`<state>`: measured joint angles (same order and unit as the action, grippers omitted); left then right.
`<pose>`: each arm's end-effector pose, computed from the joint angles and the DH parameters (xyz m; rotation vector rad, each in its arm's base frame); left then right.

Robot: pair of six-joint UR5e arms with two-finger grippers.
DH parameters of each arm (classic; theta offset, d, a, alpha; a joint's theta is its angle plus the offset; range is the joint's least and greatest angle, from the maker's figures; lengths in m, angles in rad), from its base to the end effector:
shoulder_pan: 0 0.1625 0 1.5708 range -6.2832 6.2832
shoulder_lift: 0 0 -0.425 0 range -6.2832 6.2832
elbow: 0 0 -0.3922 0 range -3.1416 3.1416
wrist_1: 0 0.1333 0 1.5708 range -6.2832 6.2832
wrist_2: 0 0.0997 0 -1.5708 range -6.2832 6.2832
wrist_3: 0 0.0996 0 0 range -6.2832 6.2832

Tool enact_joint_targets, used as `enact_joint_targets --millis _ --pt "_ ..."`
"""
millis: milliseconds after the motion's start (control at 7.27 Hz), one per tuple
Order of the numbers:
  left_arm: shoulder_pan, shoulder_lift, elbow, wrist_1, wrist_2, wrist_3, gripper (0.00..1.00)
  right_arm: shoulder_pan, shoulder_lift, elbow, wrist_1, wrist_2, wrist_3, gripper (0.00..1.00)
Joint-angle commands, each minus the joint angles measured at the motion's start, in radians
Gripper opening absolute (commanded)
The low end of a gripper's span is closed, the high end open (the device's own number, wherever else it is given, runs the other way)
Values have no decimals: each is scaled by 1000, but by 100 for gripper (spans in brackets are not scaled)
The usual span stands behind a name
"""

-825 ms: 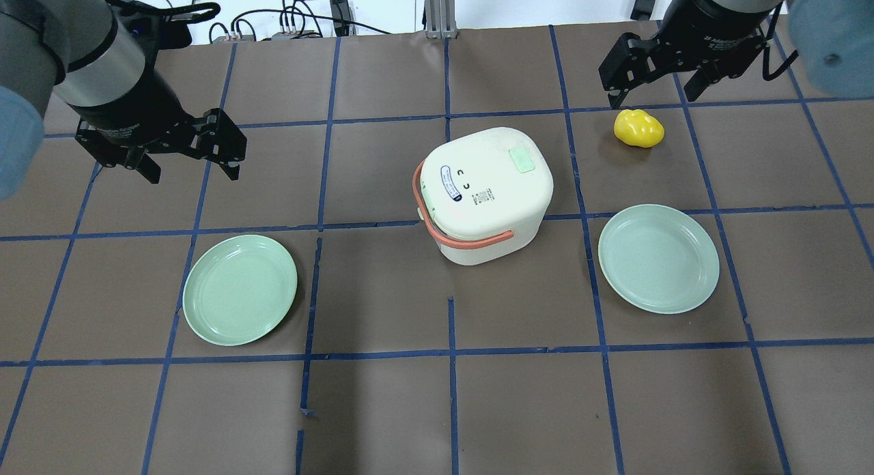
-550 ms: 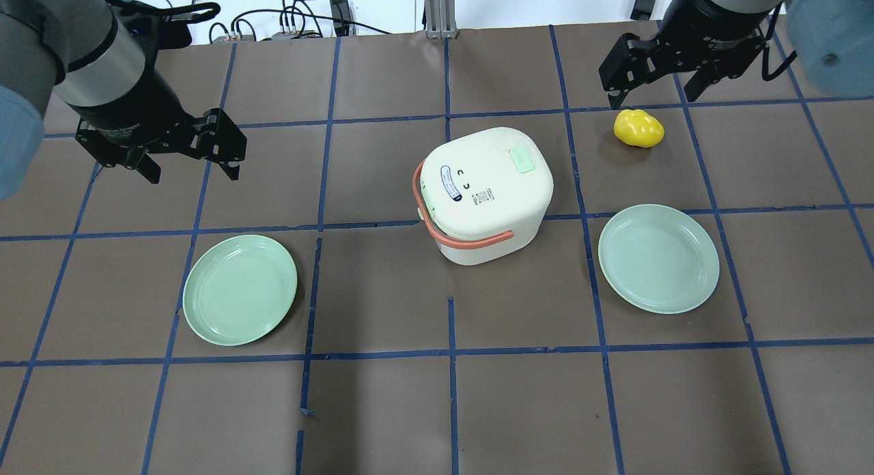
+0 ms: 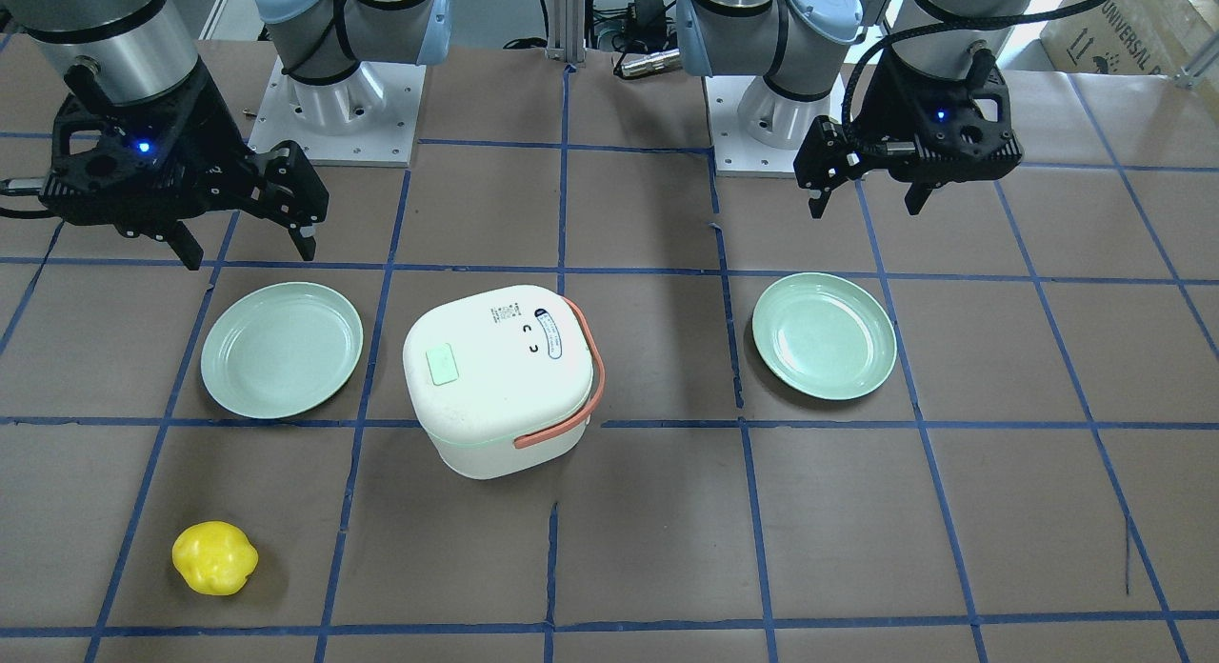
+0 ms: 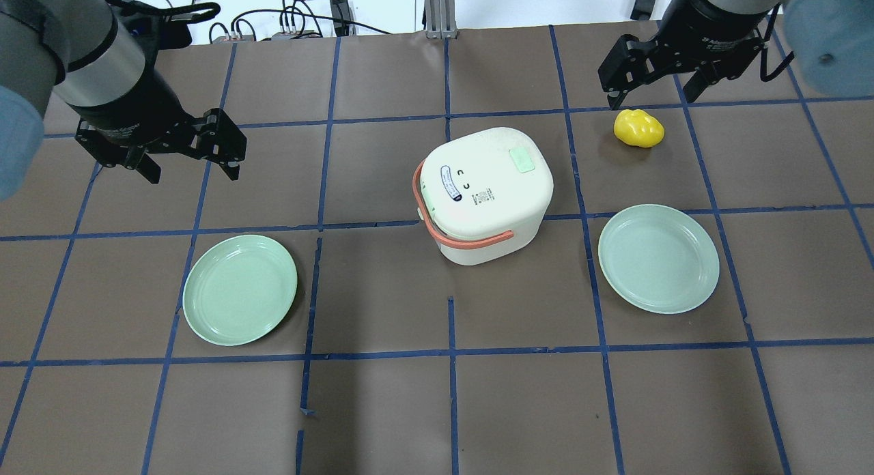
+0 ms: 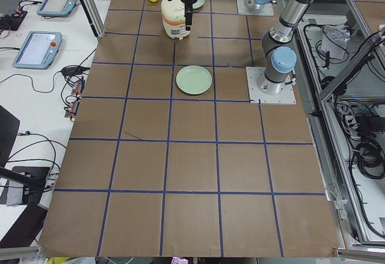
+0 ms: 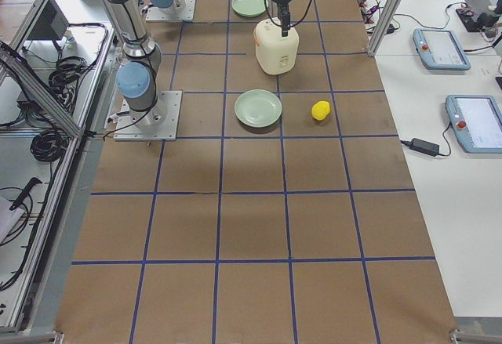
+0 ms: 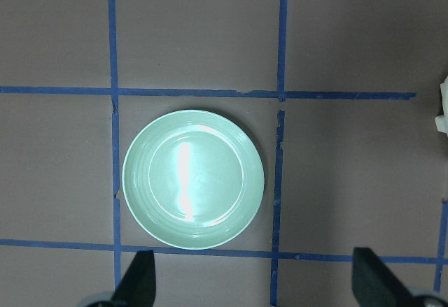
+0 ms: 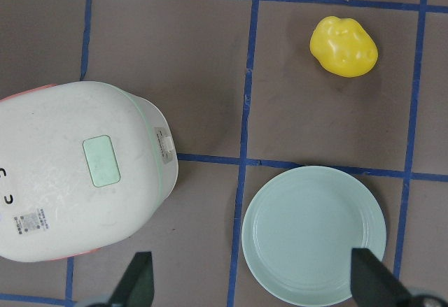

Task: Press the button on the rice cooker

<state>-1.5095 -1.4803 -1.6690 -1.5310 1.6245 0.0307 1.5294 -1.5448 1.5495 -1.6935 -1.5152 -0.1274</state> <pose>-0.0997 -0.4636 0.4865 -0.0485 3.0858 -0.0456 0.1174 -0.5193 0.4985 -0.1379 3.0874 -0.1891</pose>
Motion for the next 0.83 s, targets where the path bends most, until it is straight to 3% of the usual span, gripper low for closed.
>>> enact_joint_targets --millis 0,550,688 --pt "0 0 0 0 0 0 100 0 11 -12 -5 1 0 99" --pt "0 0 0 0 0 0 100 0 17 -25 0 0 35 100" --pt "0 0 0 0 0 0 100 0 18 -23 -8 4 34 95"
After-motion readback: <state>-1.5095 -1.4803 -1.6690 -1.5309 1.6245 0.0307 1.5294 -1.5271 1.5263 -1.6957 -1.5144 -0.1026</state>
